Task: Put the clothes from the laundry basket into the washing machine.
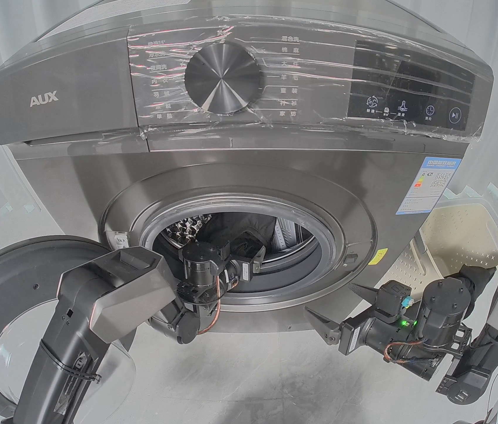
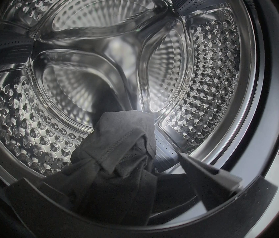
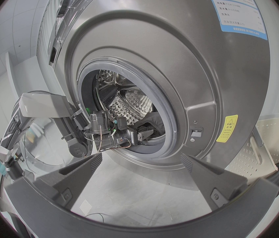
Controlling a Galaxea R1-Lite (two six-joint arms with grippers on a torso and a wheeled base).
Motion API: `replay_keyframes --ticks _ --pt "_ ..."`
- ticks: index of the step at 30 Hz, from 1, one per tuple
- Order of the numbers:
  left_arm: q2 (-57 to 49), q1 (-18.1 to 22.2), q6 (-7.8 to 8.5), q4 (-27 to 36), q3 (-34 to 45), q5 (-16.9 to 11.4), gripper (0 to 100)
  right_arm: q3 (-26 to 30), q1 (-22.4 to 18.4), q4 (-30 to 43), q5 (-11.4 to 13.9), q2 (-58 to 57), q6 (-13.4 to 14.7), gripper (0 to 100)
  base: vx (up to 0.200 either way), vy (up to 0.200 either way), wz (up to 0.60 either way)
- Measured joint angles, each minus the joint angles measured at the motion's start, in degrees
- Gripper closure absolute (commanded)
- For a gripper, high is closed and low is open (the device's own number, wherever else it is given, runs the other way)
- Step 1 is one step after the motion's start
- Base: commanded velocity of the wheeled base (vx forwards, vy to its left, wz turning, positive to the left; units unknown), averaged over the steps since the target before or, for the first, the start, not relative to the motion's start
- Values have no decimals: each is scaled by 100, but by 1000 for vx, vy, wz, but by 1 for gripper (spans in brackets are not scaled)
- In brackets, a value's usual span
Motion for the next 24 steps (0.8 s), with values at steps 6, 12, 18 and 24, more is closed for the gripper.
replay_keyframes --ticks 6,12,18,24 --pt "146 50 30 -16 -143 10 100 -2 -2 2 0 0 0 0 0 0 0" --pt "190 66 5 5 -325 33 100 -17 0 0 0 0 0 0 0 0 0" --pt "232 112 -50 16 -936 106 100 -22 0 2 1 0 0 0 0 0 0" --pt "369 157 -115 -9 -1780 273 100 -22 -6 2 1 0 0 0 0 0 0"
